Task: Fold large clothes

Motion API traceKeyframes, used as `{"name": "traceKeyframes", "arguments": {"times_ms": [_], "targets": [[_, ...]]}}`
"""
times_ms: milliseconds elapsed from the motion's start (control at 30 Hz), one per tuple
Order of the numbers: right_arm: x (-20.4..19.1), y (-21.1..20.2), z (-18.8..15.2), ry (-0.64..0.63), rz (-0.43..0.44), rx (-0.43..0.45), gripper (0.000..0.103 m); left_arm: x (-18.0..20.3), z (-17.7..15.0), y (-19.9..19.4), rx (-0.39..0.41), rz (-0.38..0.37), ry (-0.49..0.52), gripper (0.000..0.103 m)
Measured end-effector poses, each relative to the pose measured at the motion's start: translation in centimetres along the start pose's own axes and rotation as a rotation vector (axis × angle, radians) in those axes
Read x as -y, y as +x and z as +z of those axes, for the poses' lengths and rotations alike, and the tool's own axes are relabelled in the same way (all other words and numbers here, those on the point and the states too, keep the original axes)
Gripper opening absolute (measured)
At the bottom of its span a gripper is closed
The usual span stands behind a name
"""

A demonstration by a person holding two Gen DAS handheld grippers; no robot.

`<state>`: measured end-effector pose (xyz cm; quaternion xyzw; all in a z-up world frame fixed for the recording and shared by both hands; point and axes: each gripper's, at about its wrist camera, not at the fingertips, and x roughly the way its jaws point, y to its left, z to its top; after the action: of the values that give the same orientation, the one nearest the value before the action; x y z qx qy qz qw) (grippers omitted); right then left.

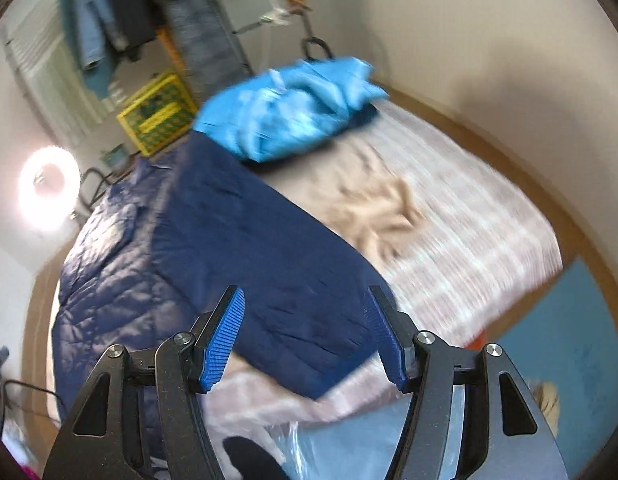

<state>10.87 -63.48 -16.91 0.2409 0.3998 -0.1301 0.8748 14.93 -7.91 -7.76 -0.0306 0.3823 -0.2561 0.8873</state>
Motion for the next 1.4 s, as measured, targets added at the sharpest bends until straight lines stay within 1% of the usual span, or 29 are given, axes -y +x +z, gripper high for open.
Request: {"name": "traceKeyframes", "arguments": {"times_ms": [167, 267, 367, 467, 567, 600, 633, 667, 700, 733, 800, 933, 1100, 1300, 1400], "targets": [[4.1, 3.5, -1.0, 0.131, -0.013, -0.052, 0.062, 0.2, 0.0, 0.3, -0.014, 0.002, -0.006, 0.038], [5.7, 5.2, -1.2, 0.181, -0.038, -0.06, 0.062, 0.2, 0.1, 0.2, -0.016, 0.013, 0.0, 0.039], [7.2, 6.5, -1.4, 0.224, -0.029, -0.072, 0.062, 0.1, 0.2, 0.1, -0.021, 0.022, 0.002, 0.039], [7.5, 7.6, -1.8, 0.234, -0.027, -0.091, 0.062, -0.2, 0.3, 0.3, -0.027, 0.03, -0.002, 0.038], [7.2, 8.4, -2.2, 0.202, -0.035, -0.115, 0.062, -0.6, 0.3, 0.6, -0.033, 0.038, -0.007, 0.039], [7.0, 8.5, -2.3, 0.185, -0.044, -0.113, 0.06, -0.6, 0.3, 0.7, -0.034, 0.039, -0.008, 0.038], [6.7, 8.4, -2.4, 0.168, -0.048, -0.11, 0.044, -0.7, 0.4, 0.8, -0.034, 0.041, -0.009, 0.038], [6.4, 8.4, -2.4, 0.152, -0.036, -0.12, 0.033, -0.8, 0.4, 0.9, -0.034, 0.042, -0.009, 0.038], [6.2, 8.5, -2.5, 0.142, -0.026, -0.137, 0.016, -0.9, 0.5, 1.0, -0.032, 0.043, -0.009, 0.039], [6.0, 8.5, -2.4, 0.139, -0.028, -0.147, 0.01, -0.9, 0.5, 1.0, -0.03, 0.043, -0.008, 0.038], [5.6, 7.8, -2.2, 0.141, -0.004, -0.14, 0.008, -1.0, 0.6, 1.2, -0.025, 0.042, -0.01, 0.038], [3.8, 5.5, -1.5, 0.133, 0.058, -0.096, 0.006, -1.5, 0.9, 1.4, -0.019, 0.038, -0.013, 0.038], [-0.5, 2.2, 0.0, 0.09, 0.155, -0.034, 0.005, -2.3, 1.2, 1.7, -0.014, 0.038, -0.018, 0.038], [-8.9, -0.5, 2.4, -0.012, 0.284, 0.029, 0.005, -3.8, 1.4, 1.9, -0.007, 0.039, -0.038, 0.038], [-14.1, -1.2, 3.5, -0.083, 0.356, 0.045, 0.005, -4.9, 1.5, 1.9, -0.003, 0.039, -0.059, 0.038]]}}
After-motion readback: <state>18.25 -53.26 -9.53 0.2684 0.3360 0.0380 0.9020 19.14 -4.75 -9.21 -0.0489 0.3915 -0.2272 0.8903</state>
